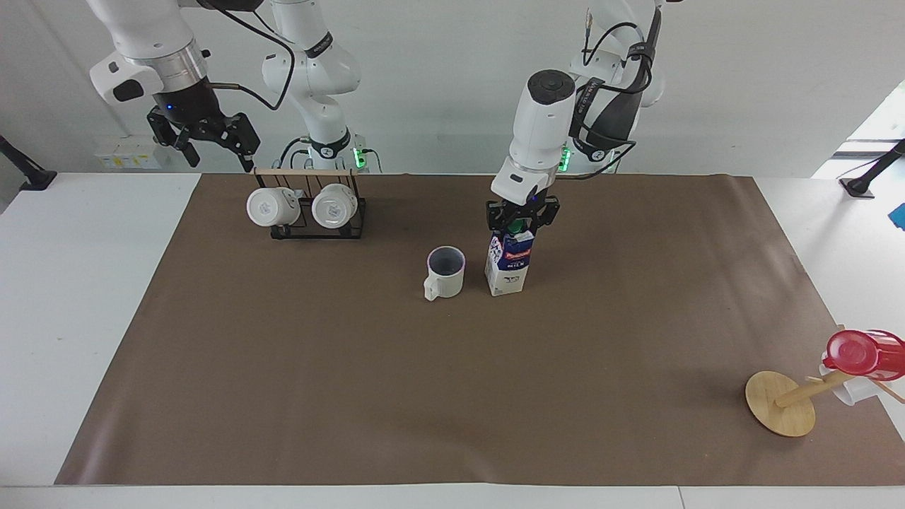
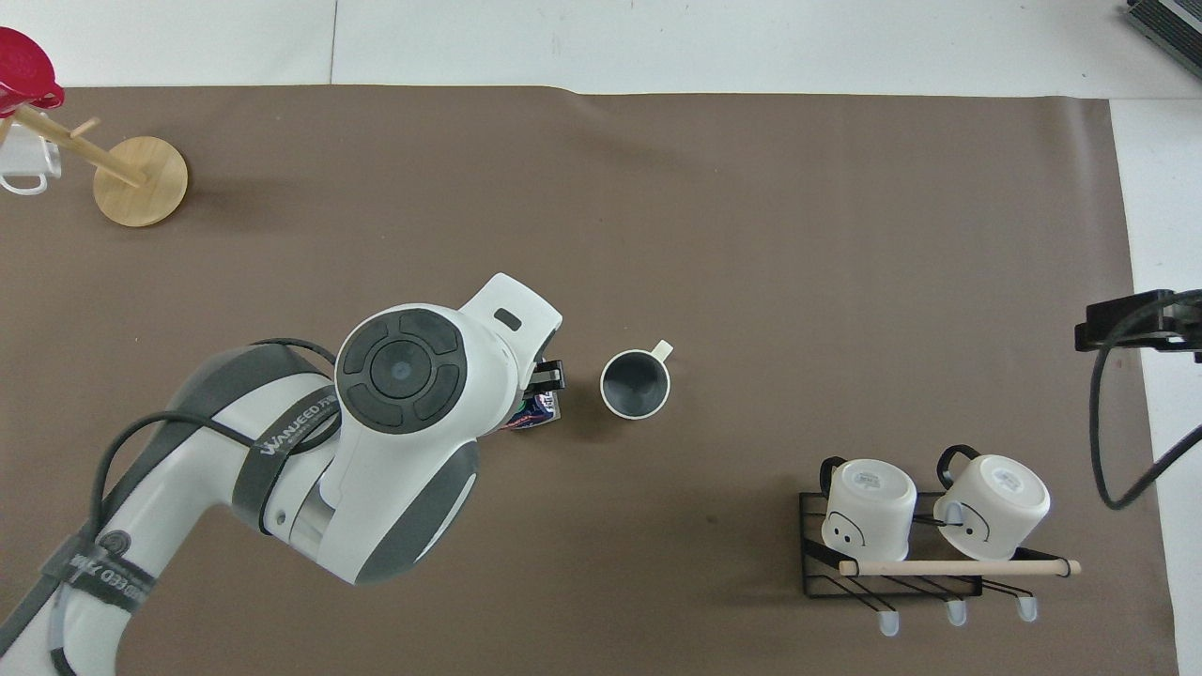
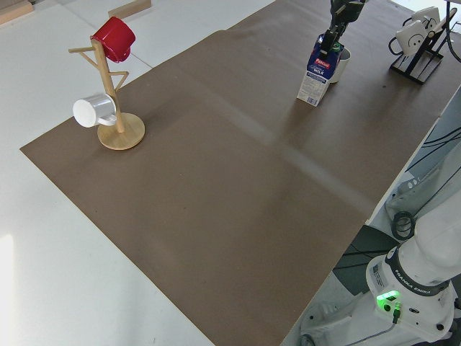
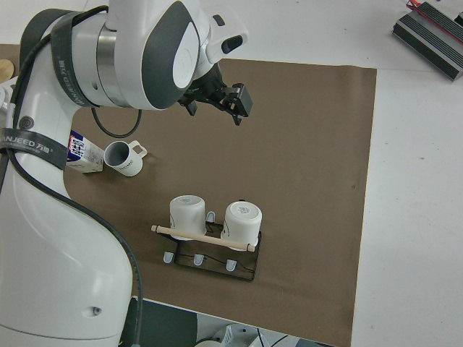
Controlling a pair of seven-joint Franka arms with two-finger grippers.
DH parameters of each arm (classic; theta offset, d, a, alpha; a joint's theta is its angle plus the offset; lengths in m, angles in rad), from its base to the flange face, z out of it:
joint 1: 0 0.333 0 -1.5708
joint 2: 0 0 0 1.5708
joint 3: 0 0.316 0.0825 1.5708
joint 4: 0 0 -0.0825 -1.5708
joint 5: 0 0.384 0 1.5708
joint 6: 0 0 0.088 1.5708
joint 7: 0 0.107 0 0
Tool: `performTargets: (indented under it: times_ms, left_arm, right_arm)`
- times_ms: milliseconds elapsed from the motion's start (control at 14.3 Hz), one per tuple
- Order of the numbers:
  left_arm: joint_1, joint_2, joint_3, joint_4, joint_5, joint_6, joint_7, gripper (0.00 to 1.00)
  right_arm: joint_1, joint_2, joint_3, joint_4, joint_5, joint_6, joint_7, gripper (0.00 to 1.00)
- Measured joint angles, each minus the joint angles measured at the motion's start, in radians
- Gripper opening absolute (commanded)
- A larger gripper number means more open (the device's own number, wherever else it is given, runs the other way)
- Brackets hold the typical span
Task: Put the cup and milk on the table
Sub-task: 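Carry the milk carton with the left gripper beside the black mug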
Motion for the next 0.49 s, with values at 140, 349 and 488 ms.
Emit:
performTargets:
  times_ms: [140,349,488]
  left_arm:
    - [-0.002,-0.003,0.000,0.012,0.000,-0.009,0.000,1.00]
    - [-0.002,-0.023,0.004,0.083,0.000,-0.119,0.005,1.00]
    - [0.006,-0.063,0.021,0.125,0.003,-0.203,0.052,1.00]
  right_arm:
    - [0.000,0.000,-0.002,-0.002,-0.001,0.000,-0.019,1.00]
    - [-0.002,0.000,-0.006,-0.006,-0.001,0.000,-0.034,1.00]
    - [-0.003,0.000,-0.008,-0.007,-0.001,0.000,-0.034,1.00]
